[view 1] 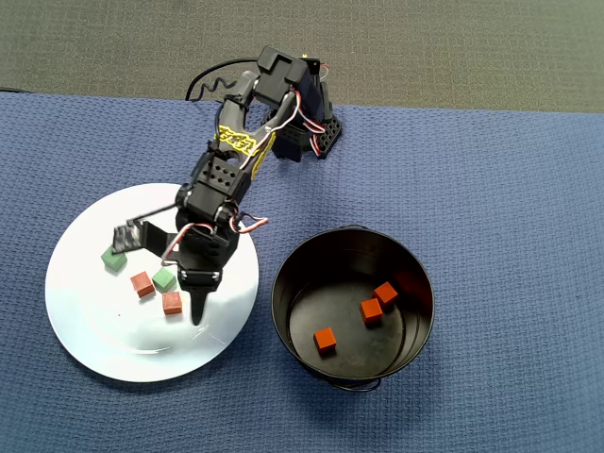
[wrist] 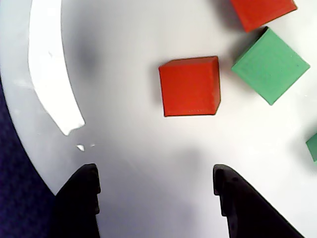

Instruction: Pick up the red cubes from the white plate and place them in the black recipient

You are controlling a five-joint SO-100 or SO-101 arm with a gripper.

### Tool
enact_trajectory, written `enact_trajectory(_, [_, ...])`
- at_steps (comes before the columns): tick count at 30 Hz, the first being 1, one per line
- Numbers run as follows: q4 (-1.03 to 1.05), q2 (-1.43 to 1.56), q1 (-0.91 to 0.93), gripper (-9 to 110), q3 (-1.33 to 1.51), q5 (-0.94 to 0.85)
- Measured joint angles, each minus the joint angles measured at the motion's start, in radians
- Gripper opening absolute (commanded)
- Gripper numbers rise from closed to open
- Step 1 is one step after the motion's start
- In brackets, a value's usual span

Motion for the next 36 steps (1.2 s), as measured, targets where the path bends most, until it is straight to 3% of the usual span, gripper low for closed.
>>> enact_trajectory(9, [0.0,-0.071,0.026,23,-0.003,-0.126])
enact_trajectory(36, [0.0,-0.161,0.117,21,-0.15,-0.156])
